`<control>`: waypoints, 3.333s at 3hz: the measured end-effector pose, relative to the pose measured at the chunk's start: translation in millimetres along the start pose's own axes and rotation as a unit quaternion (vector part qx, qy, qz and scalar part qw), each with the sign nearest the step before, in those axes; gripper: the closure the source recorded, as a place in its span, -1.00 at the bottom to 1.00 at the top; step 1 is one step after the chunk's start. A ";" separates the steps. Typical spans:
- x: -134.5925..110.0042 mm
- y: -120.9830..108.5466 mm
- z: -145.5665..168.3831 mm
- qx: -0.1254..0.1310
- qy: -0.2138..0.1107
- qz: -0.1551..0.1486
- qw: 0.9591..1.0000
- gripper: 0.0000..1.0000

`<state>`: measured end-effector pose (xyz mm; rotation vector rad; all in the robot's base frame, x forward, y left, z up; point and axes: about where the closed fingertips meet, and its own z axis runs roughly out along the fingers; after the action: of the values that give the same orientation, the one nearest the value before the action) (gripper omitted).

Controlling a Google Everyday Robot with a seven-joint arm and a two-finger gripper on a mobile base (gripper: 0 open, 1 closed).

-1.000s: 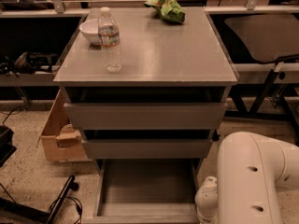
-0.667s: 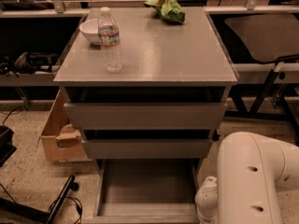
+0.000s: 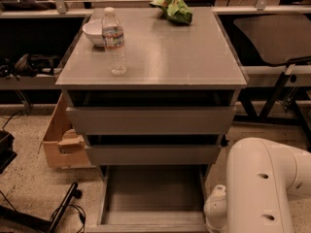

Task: Open bottom drawer

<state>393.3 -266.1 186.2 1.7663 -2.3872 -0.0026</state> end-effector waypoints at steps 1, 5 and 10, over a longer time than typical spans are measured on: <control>0.0 0.0 0.0 0.000 0.000 0.000 1.000 -1.00; -81.9 42.4 -11.6 0.050 -0.081 -0.128 0.987 -1.00; -26.6 76.0 10.1 -0.016 -0.058 -0.092 0.994 0.91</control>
Offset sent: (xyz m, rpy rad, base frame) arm 0.0011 0.0124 0.0002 0.0424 -0.0088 0.0163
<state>327.3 -219.2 180.4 2.0154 -2.2771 -0.1699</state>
